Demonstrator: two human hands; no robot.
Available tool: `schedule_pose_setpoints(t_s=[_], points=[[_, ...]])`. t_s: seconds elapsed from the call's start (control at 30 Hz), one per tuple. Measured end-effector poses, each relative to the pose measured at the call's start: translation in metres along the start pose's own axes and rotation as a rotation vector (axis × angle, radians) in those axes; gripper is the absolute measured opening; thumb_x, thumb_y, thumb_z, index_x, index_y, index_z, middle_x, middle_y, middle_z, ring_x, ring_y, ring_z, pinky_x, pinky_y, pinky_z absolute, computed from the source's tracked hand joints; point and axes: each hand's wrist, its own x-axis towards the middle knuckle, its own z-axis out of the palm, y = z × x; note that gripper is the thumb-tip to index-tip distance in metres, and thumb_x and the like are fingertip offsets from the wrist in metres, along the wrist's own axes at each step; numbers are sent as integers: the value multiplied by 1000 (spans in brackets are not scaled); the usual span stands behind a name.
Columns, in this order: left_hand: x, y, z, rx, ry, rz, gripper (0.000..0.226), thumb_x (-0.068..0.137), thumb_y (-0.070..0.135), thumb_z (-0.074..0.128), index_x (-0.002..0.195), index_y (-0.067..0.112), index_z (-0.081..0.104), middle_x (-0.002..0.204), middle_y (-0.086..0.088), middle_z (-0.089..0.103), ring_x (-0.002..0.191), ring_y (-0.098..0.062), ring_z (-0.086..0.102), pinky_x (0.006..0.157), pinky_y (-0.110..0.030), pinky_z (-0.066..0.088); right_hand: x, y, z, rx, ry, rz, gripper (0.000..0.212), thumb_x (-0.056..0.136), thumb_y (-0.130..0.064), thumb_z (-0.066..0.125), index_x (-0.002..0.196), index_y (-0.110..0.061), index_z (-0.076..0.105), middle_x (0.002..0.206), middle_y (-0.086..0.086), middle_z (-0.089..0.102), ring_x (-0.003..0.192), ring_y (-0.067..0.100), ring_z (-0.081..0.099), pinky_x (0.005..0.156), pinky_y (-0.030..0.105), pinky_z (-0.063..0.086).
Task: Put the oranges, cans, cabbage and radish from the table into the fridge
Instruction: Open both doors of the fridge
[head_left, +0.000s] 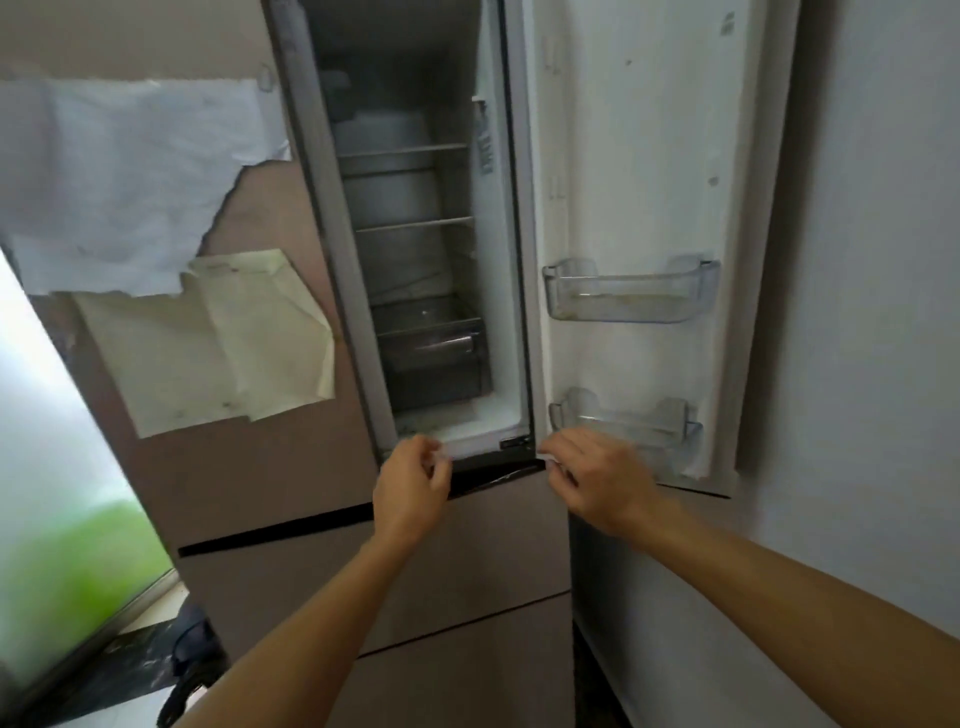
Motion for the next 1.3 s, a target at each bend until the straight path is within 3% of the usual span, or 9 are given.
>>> schedule_pose_setpoints(t_s=[0.1,0.2,0.33,0.43,0.57,0.73,0.87,1.03,1.3], points=[[-7,-65,-30,-217,-15,-429,12,91,15,55,96,8,65,88,-6,66,83,-24,62,72,-32,48,33,-46,31,56,-40,-30,20,88,-23,50,96,-14,66,85,0,66,70,15,60,61,21,45],[-10,-111,-57,-606,40,-774,13,93,9,51,89,0,59,63,-11,56,57,-25,53,54,-28,42,66,-80,58,71,-26,-49,20,86,-21,54,99,-11,67,88,2,67,73,18,62,57,28,51],[-10,-148,-78,-854,58,-1004,14,97,15,46,95,3,54,65,-10,52,51,-22,48,55,-31,44,112,-106,87,20,-4,-126,24,84,-23,54,101,-11,66,96,4,66,79,22,63,55,33,54],[-1,-173,-79,-1056,69,-1083,23,101,24,40,111,5,49,82,-15,57,68,-26,56,67,-38,46,151,-111,110,-13,26,-152,30,84,-24,56,110,-11,63,111,8,63,96,26,61,65,41,56],[22,-194,-65,-1216,158,-1184,49,103,33,32,140,0,34,137,-26,46,125,-40,47,102,-48,40,210,-99,143,-17,114,-121,45,85,-28,61,126,-12,53,137,16,49,122,33,46,85,49,50],[53,-206,-36,-1286,273,-1238,71,99,55,23,151,9,12,147,-28,33,132,-43,39,107,-50,34,255,-84,185,192,278,-49,58,92,-31,55,144,-14,34,154,11,21,137,29,28,103,44,40],[75,-205,-19,-1390,389,-1235,73,97,62,15,151,13,20,152,-22,28,136,-40,34,111,-52,30,261,-93,216,345,407,-88,57,92,-16,56,143,-1,35,150,32,22,143,36,21,117,36,23],[86,-200,-12,-1488,460,-1264,79,93,67,15,150,13,25,154,-16,28,140,-37,29,114,-52,26,269,-96,225,356,487,-133,50,90,-11,57,136,6,46,142,42,28,138,47,26,114,52,26],[69,-192,-22,-1590,424,-1179,81,94,66,25,152,11,12,155,-19,23,141,-38,27,114,-54,25,266,-100,220,326,501,-115,52,90,-14,60,138,-1,45,148,34,26,140,42,26,117,44,24]])
